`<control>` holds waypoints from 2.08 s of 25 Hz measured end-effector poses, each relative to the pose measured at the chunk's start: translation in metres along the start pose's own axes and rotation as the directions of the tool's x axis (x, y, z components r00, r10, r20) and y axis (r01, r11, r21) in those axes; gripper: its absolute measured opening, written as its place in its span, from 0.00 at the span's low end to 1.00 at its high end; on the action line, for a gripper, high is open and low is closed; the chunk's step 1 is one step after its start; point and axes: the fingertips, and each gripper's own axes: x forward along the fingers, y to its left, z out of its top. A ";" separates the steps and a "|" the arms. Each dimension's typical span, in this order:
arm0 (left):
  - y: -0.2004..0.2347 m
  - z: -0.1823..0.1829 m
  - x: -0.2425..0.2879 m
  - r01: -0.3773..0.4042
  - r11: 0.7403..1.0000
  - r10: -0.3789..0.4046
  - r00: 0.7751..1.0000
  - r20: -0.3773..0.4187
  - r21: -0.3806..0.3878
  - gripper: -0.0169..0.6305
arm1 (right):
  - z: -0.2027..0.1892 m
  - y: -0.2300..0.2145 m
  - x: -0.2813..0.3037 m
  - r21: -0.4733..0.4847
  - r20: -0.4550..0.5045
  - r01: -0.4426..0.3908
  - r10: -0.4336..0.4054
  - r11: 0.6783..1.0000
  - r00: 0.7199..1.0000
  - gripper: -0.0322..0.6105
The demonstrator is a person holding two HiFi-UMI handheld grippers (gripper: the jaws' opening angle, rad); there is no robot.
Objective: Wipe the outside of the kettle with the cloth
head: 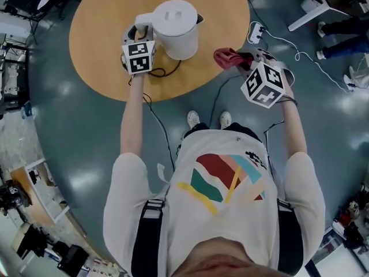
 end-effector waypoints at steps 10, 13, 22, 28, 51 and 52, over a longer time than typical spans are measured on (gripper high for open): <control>-0.040 -0.035 -0.078 -0.124 0.991 0.122 0.992 -0.037 -0.056 0.31 | 0.006 0.057 0.000 -0.093 0.141 -0.086 0.098 0.992 0.985 0.12; -0.054 -0.036 -0.101 -0.128 0.989 0.124 0.991 -0.054 -0.077 0.31 | 0.016 0.070 -0.003 -0.128 0.169 -0.103 0.124 0.986 0.978 0.12; -0.114 -0.034 -0.141 0.112 0.973 -0.121 0.992 -0.029 -0.201 0.31 | 0.042 0.085 -0.008 -0.167 0.230 -0.112 0.149 0.980 0.962 0.12; -0.162 -0.041 -0.139 0.244 0.948 -0.248 0.969 0.004 -0.203 0.31 | 0.043 0.081 -0.002 -0.132 0.246 -0.076 0.107 0.988 0.963 0.12; -0.184 -0.025 -0.155 0.490 0.807 -0.408 0.866 0.289 -0.330 0.34 | 0.086 0.042 -0.020 -0.133 0.331 0.148 -0.097 0.980 0.939 0.12; -0.180 -0.027 -0.159 0.508 0.784 -0.417 0.857 0.303 -0.356 0.34 | 0.091 0.044 -0.017 -0.148 0.328 0.151 -0.095 0.977 0.940 0.12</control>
